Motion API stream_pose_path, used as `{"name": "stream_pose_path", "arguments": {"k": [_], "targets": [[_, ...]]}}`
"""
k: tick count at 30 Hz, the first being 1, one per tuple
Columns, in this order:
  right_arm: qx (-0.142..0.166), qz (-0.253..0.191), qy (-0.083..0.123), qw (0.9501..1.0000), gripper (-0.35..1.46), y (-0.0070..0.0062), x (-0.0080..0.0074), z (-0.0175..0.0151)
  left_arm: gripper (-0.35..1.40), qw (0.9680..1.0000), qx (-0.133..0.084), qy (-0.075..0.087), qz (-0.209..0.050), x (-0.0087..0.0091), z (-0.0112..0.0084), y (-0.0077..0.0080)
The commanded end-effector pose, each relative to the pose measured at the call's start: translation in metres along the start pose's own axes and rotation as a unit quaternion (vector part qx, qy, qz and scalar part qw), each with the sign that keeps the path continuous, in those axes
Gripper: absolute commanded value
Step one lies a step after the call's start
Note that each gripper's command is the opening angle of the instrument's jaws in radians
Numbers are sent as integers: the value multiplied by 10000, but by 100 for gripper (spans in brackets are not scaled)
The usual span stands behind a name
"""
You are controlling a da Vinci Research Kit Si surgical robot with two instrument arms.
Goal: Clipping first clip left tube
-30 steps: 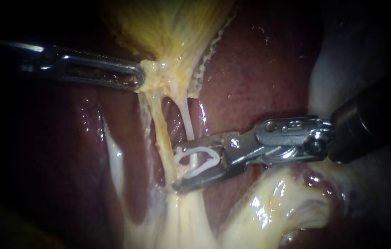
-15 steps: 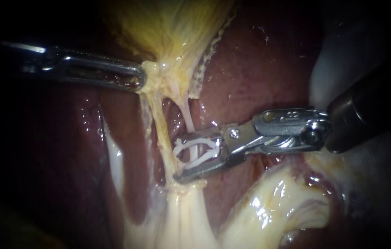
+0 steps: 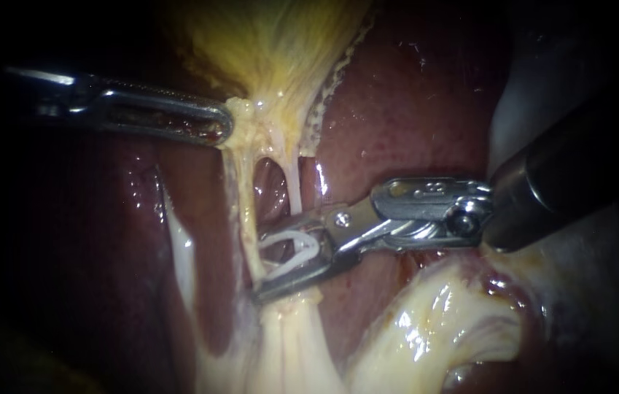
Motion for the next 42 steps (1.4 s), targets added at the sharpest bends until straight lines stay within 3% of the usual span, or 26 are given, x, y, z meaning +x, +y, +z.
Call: {"name": "stream_pose_path", "arguments": {"k": [1, 31, 36, 42], "targets": [[17, 10, 6, 10000, 43, -3, 2, 2, -35, 10000, 0, 0, 0, 0, 0, 0], [174, 188, 44, 9997, 37, -47, 13, 19, -35, 10000, 1, 1, 0, 0, -1, 0], [155, 220, 53, 9996, 14, -45, 13, 18, -35, 10000, 1, 1, 0, 0, -1, 0], [-61, 572, 147, 9982, -35, -45, 13, 18, -35, 10000, 1, 1, 0, 0, -1, 0]]}}
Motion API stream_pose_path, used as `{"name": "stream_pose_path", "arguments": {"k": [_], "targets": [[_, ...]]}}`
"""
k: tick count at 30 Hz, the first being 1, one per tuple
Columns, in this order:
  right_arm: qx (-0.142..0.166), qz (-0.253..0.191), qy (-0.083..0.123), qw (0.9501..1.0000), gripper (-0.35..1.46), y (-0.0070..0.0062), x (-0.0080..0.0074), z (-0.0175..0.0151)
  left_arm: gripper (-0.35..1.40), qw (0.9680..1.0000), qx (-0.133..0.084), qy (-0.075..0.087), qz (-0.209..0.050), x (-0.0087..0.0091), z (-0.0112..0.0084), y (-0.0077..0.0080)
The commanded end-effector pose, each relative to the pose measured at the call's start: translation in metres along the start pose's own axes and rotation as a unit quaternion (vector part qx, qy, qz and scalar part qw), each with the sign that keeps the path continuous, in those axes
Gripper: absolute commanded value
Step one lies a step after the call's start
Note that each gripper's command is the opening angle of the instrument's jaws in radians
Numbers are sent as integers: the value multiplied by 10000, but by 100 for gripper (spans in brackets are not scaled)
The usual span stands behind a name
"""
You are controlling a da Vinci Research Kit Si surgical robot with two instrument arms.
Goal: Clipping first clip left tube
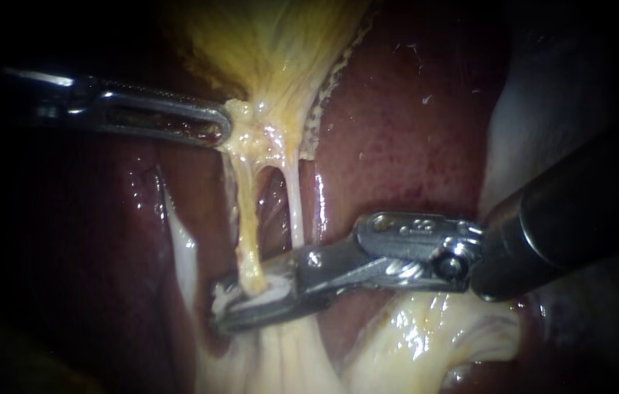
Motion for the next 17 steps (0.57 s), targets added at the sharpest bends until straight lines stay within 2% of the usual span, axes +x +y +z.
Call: {"name": "stream_pose_path", "arguments": {"k": [1, 4, 17], "targets": [[-46, 135, 23, 9999, -35, 0, 0, -1, -35, 10000, -2, 0, 0, 0, 0, 0], [-200, 286, 107, 9993, -35, 3, 0, -1, -35, 10000, -2, -1, -1, 0, 0, 0], [-210, 284, 110, 9993, -35, 8, -4, -4, -35, 10000, -2, 0, 0, 0, 0, 0]]}}
